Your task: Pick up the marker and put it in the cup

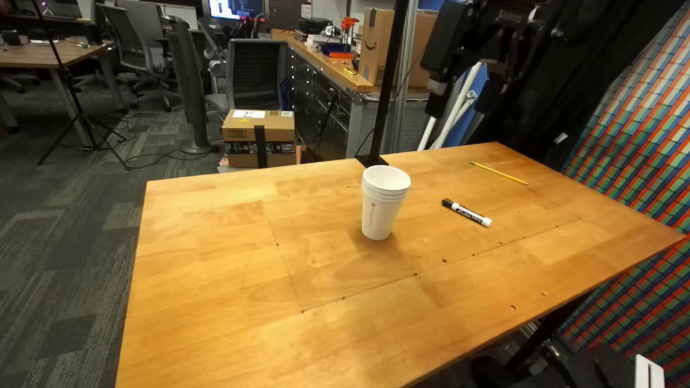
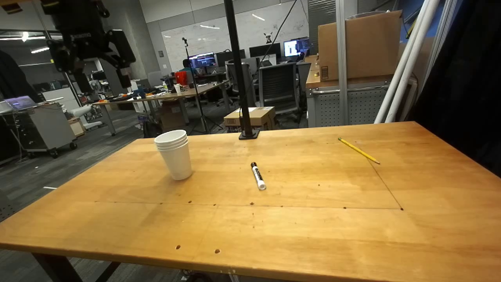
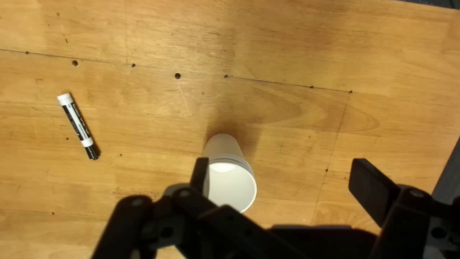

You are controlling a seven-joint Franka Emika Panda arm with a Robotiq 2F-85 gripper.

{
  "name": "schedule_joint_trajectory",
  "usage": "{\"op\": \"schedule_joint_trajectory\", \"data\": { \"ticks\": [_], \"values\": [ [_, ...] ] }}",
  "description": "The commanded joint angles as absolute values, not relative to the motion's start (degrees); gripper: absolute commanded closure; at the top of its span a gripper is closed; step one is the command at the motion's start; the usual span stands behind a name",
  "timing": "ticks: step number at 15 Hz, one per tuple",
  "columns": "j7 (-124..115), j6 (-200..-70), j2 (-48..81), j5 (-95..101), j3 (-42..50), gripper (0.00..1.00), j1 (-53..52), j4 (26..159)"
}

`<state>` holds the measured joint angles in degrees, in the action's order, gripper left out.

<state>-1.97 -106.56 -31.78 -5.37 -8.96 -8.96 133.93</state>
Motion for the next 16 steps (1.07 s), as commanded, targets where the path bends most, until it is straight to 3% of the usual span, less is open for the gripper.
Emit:
{"op": "schedule_joint_trajectory", "data": {
  "ticks": [1,16],
  "values": [
    [-1.9,-106.2,-31.9,-5.1,-8.7,0.00,-8.9,133.9],
    [27.4,-109.0,-30.8,-0.1,6.9,0.00,-5.9,133.2]
  ]
}}
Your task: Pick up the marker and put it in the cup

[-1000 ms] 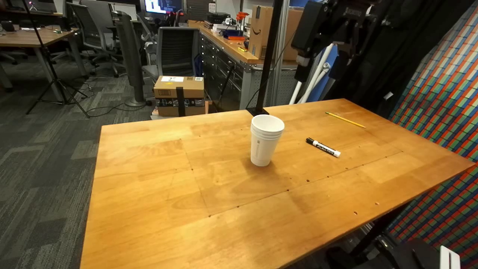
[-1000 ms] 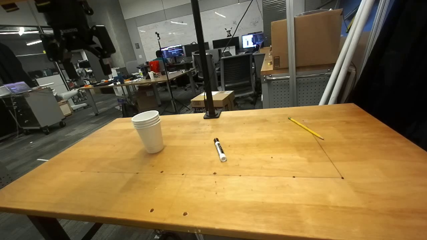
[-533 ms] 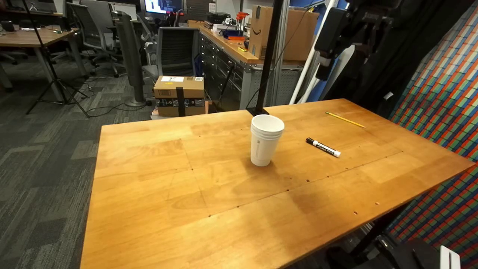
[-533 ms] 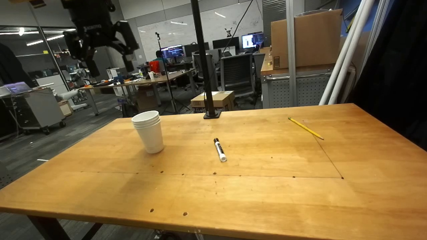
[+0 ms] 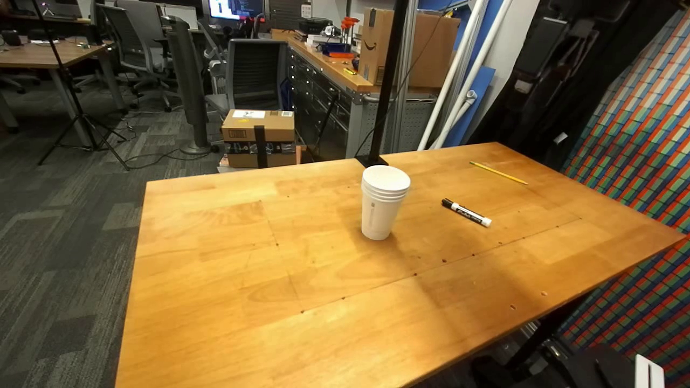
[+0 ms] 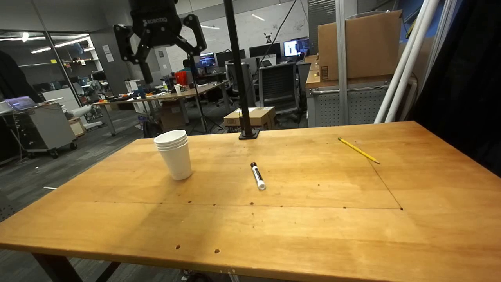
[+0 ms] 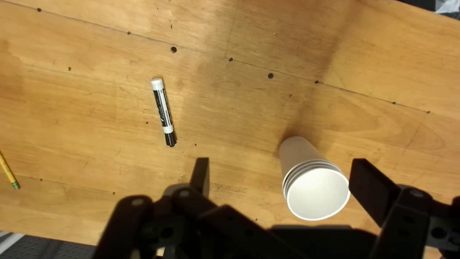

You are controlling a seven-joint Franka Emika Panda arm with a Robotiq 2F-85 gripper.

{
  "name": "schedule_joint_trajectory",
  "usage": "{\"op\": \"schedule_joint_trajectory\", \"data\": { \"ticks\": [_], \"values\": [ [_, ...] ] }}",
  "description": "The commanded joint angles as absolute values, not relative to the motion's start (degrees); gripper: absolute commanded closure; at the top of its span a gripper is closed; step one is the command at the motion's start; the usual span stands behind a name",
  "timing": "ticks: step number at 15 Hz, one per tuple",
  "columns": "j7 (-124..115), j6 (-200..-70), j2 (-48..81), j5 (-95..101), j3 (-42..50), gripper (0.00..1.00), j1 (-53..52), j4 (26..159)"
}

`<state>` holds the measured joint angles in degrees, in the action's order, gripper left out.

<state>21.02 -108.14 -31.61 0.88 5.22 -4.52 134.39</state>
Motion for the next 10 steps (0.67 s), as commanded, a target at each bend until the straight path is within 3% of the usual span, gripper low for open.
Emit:
{"op": "schedule_joint_trajectory", "data": {
  "ticks": [1,10],
  "values": [
    [29.9,-109.1,-30.6,-0.3,7.4,0.00,-6.2,133.1],
    [33.5,-110.4,-29.3,0.3,7.0,0.00,-5.6,133.9]
  ]
}}
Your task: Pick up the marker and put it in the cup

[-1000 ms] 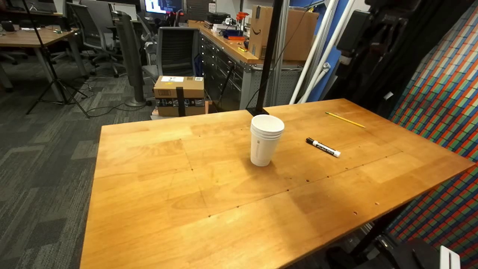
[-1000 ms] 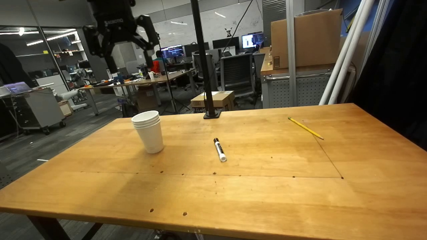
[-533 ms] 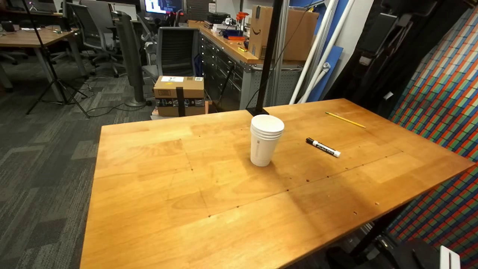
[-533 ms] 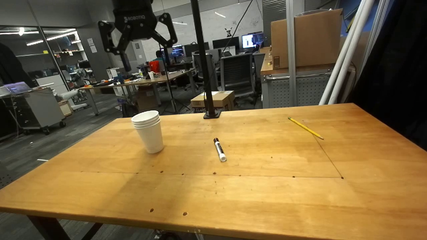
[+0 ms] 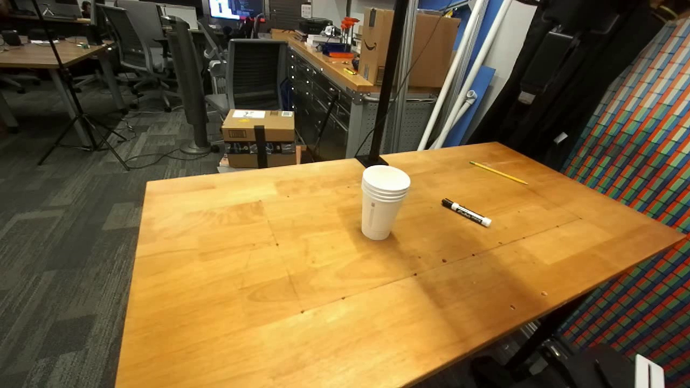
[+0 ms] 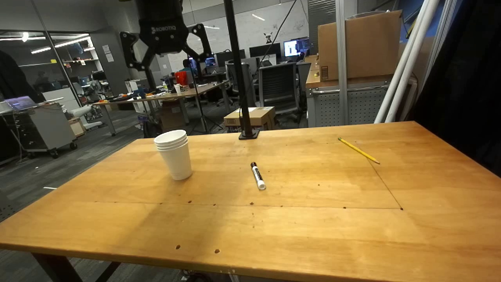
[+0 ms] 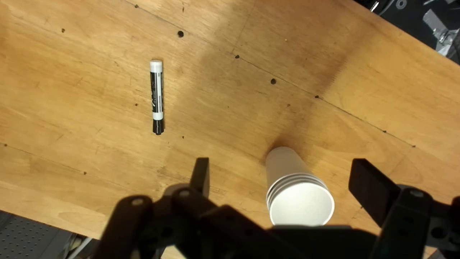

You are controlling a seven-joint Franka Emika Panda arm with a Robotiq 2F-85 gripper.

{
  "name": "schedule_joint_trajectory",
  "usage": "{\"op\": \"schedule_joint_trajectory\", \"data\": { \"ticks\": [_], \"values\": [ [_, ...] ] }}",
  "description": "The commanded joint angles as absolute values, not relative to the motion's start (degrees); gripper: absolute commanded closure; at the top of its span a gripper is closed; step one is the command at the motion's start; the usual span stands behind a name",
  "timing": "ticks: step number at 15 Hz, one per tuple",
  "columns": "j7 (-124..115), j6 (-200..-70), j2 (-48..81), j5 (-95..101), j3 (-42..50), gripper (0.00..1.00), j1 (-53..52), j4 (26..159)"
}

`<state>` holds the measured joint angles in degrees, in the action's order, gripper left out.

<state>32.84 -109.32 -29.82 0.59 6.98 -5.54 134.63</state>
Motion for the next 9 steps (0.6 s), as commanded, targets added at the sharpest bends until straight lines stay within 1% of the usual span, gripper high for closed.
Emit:
{"op": "schedule_joint_trajectory", "data": {
  "ticks": [1,9],
  "values": [
    [33.2,-110.2,-28.9,0.2,6.9,0.00,-5.6,133.5],
    [25.0,-110.0,-27.6,-0.2,5.0,0.00,-4.9,132.3]
  ]
}}
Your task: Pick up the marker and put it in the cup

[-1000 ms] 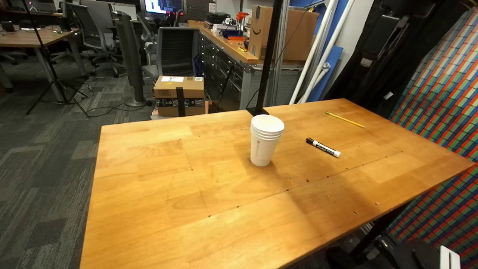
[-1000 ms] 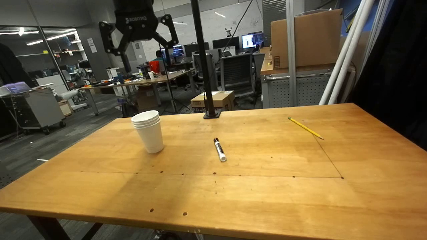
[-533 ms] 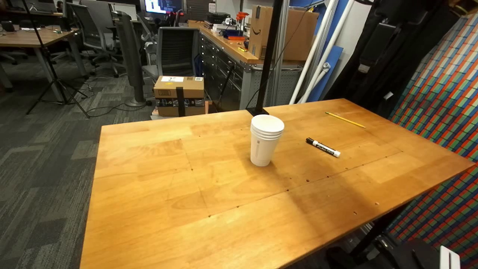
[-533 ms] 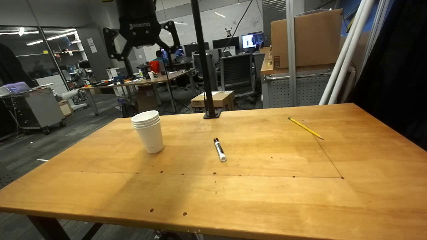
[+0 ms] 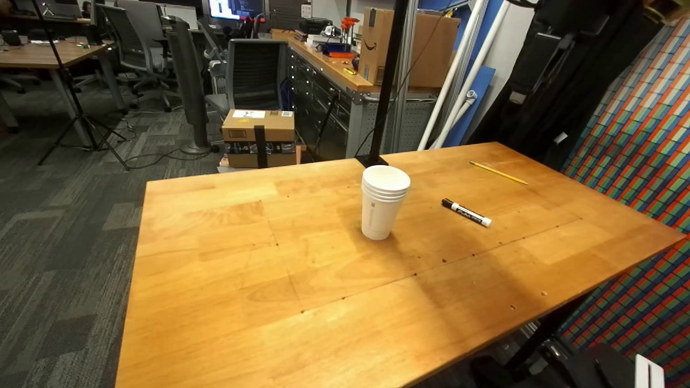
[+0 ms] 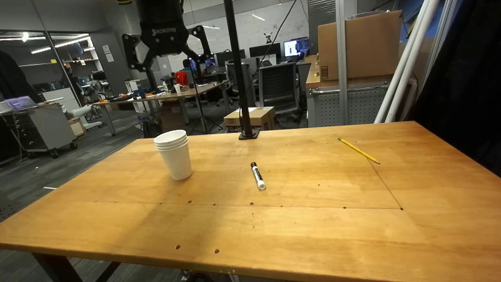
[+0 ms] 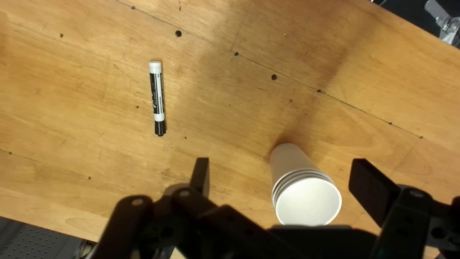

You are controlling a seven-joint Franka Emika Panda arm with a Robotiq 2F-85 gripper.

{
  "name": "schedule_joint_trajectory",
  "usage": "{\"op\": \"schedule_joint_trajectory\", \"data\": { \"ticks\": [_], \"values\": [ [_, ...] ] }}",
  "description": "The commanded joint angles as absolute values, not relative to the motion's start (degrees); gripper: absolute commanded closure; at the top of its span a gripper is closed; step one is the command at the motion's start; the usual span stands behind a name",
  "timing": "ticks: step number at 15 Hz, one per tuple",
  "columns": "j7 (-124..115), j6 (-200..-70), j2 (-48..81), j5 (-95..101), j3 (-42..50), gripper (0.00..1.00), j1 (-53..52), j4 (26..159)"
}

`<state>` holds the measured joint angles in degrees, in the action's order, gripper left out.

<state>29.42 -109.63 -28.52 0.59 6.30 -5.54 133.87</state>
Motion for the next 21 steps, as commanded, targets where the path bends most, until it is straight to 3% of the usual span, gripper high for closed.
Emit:
{"op": "schedule_joint_trajectory", "data": {
  "ticks": [1,14,21],
  "values": [
    [23.6,-110.1,-27.6,-0.3,4.7,0.00,-4.9,132.3],
    [21.6,-110.0,-27.7,0.4,4.4,0.00,-4.7,133.6],
    [24.2,-113.5,-19.8,0.5,7.1,0.00,-2.8,130.5]
  ]
}}
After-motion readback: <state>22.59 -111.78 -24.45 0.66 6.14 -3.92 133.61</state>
